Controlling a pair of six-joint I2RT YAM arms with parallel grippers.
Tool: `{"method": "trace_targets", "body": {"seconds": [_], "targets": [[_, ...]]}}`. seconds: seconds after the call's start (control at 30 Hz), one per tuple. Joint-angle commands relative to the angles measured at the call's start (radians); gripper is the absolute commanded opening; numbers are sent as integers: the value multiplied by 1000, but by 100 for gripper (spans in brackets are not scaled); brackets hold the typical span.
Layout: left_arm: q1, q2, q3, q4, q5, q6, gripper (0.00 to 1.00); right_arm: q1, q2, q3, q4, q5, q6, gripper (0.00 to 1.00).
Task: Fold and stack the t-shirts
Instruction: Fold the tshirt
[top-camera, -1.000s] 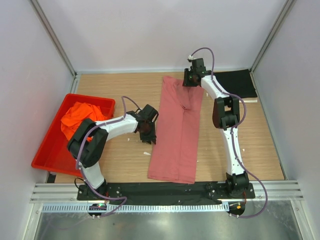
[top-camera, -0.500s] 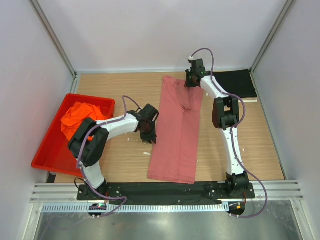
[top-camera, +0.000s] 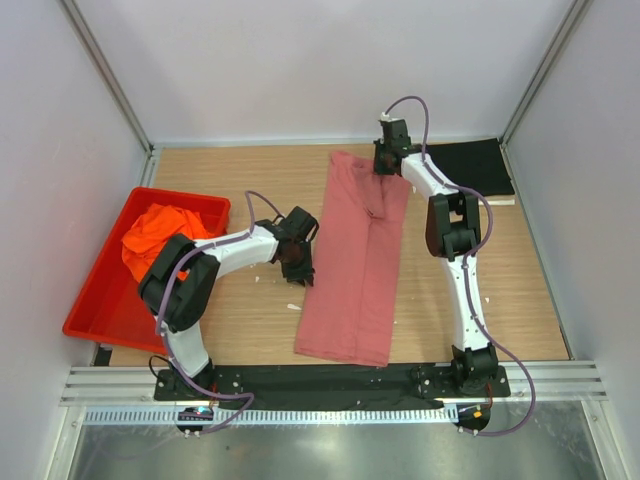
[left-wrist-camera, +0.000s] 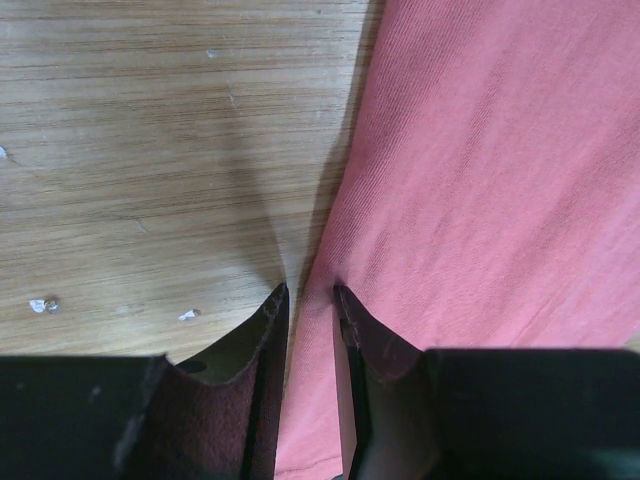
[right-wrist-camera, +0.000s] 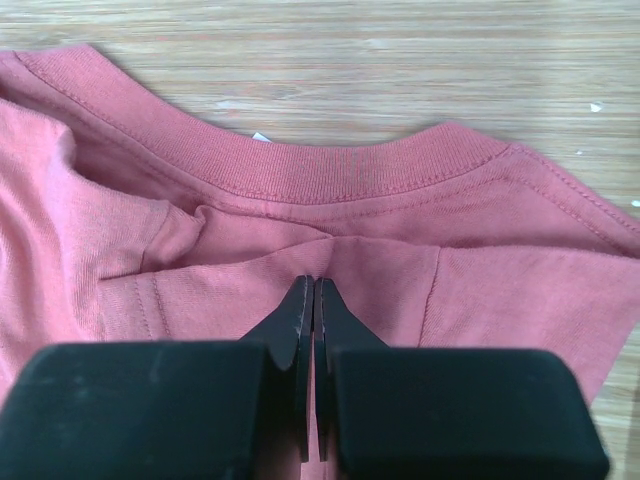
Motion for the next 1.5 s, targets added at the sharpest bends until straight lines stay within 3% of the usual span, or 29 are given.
{"method": "trace_targets", "body": {"seconds": [0.0, 0.47, 1.47], "targets": [[3, 62, -22, 16, -37, -4, 26, -2, -106, -25, 68, 55, 9, 1], [1, 93, -41, 25, -44, -18, 25, -2, -158, -105, 139, 54, 33, 1], [1, 113, -58, 27, -51, -44, 25, -4, -178, -179, 111, 278, 92, 1]]}}
